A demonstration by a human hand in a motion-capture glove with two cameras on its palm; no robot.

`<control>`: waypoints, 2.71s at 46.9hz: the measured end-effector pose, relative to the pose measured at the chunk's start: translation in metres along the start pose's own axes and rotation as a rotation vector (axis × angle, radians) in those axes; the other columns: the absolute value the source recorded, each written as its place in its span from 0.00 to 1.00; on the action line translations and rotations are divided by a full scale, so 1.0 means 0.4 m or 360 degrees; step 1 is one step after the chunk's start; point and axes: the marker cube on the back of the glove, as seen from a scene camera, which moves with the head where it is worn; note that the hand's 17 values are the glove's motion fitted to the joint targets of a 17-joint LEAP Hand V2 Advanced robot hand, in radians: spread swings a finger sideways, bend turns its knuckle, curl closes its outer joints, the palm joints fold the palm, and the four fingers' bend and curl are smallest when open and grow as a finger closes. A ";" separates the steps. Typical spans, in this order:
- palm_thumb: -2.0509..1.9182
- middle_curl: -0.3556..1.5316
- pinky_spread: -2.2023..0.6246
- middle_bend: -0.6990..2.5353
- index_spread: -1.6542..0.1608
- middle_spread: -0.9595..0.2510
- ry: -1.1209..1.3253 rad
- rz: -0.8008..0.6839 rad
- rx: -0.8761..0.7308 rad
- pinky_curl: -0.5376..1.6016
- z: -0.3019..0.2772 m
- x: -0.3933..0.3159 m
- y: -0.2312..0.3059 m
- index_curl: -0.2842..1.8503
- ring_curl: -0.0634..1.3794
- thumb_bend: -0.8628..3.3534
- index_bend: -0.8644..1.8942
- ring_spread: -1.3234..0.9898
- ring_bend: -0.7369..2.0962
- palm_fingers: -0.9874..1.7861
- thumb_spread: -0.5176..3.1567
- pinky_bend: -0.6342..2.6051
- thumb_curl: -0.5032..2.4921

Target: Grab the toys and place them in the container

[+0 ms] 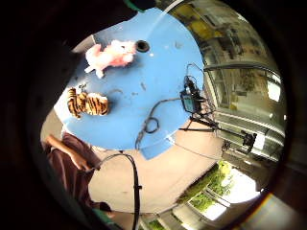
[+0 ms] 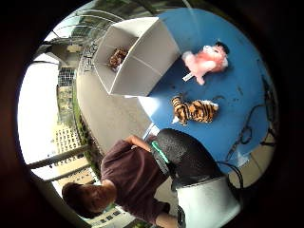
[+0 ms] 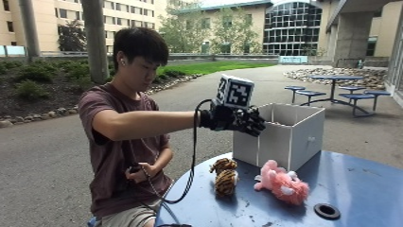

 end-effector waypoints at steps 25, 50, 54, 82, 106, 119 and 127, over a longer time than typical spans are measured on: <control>0.71 0.46 0.65 0.46 0.86 0.68 -0.0033 -0.0203 0.0142 0.38 0.549 -0.087 -0.135 0.26 0.35 0.29 0.55 0.46 0.61 0.90 0.50 0.40 0.35; 0.67 0.54 0.66 0.55 0.86 0.73 -0.0236 0.0050 0.0151 0.46 0.023 -0.029 -0.151 0.41 0.45 0.25 0.74 0.46 0.69 0.72 0.37 0.46 0.44; 0.67 0.54 0.65 0.56 0.85 0.71 -0.0114 0.0097 0.0228 0.46 -0.118 -0.044 -0.159 0.43 0.45 0.24 0.74 0.45 0.69 0.71 0.35 0.46 0.46; 0.67 0.57 0.65 0.56 0.82 0.67 0.0176 -0.0021 0.0399 0.48 -0.458 -0.499 -0.530 0.49 0.47 0.23 0.73 0.43 0.69 0.70 0.26 0.46 0.53; 0.58 0.52 0.68 0.40 0.81 0.65 0.0256 0.0035 0.0015 0.55 -0.382 -0.692 -0.718 0.49 0.50 0.17 0.46 0.45 0.68 0.22 0.34 0.57 0.49; 0.50 0.41 0.77 0.27 0.82 0.78 0.0177 0.0029 0.0125 0.48 -0.414 -0.590 -0.650 0.30 0.32 0.19 0.33 0.53 0.48 0.23 0.41 0.54 0.39; 0.50 0.39 0.78 0.26 0.82 0.79 0.0240 0.0135 0.0135 0.45 -0.439 -0.449 -0.550 0.26 0.30 0.19 0.33 0.55 0.47 0.25 0.42 0.51 0.36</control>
